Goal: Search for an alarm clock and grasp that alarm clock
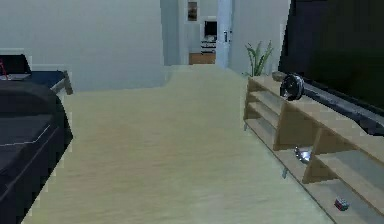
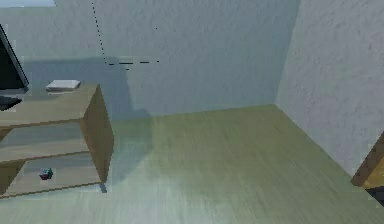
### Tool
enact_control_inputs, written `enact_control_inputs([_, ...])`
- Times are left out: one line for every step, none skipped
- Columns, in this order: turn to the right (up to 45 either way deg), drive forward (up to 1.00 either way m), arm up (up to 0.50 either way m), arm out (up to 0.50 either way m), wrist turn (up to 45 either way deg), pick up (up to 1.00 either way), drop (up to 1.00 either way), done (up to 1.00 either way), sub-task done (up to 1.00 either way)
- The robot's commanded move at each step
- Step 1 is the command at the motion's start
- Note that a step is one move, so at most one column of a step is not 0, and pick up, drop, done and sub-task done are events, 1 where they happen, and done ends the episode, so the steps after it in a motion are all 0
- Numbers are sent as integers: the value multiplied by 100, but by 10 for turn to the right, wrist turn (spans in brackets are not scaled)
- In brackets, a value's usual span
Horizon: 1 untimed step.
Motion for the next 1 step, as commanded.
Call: enact_control_inputs([30,0,0,0,0,0,0,0,0])
